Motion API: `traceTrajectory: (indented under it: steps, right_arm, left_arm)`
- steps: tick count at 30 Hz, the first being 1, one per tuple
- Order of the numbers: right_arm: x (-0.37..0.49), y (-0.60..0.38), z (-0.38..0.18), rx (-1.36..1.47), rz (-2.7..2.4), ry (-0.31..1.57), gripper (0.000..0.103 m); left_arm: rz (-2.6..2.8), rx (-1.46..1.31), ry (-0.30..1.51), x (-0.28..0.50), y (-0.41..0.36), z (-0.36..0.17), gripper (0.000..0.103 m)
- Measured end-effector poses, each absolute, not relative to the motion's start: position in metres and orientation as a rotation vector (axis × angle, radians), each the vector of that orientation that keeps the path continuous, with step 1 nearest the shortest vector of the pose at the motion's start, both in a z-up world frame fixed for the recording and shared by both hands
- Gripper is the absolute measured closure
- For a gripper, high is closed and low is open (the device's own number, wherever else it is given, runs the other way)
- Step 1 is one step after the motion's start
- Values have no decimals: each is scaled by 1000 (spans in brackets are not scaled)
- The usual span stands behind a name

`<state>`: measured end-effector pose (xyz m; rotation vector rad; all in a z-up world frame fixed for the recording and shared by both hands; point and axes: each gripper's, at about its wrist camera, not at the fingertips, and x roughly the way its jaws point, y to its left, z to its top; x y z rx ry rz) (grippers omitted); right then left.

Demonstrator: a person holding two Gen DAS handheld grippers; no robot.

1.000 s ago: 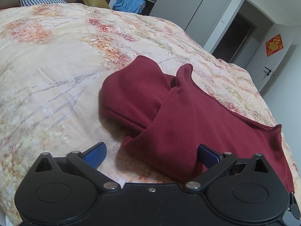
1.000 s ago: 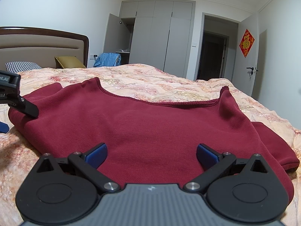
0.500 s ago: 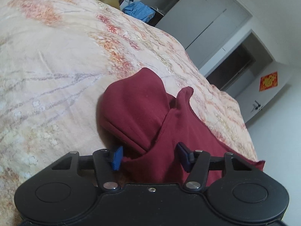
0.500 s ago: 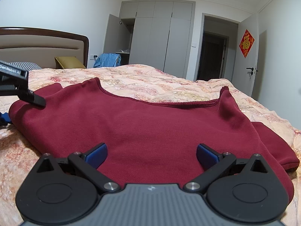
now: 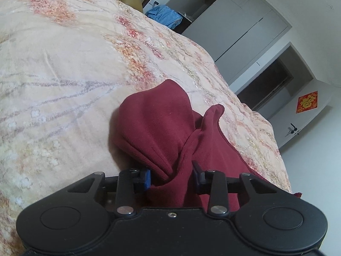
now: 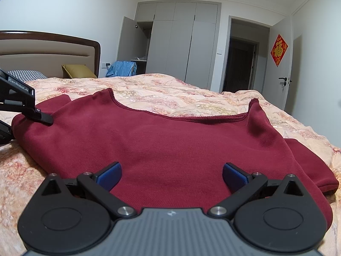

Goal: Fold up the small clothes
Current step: 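Close the left gripper on the end of the folded shirt, then lift the held end with the left gripper and fold it over the shirt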

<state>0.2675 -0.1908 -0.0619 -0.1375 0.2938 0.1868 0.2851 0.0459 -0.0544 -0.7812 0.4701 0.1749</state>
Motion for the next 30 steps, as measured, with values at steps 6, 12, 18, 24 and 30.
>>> traceTrajectory:
  steps: [6,12,18,24,30]
  right_arm:
    - [270,-192,-58,-127,195,312,0]
    - [276,-214,-47,-32,253,365,0]
    - [247,-245,-31,-20,197,413,0]
    - [185,-286,-24,-38,134,402,0]
    - [140,-320,-30,-69,21,410,0]
  left_arm:
    - [153,-661,469,289,32,-37,85]
    - [107,-519,453,300,12,-7,87]
    - [19,-289,451,322,-42,34,87]
    - [-172,-53,399,327,-142,65,88]
    - [-387,90,450,310,-234,46,88]
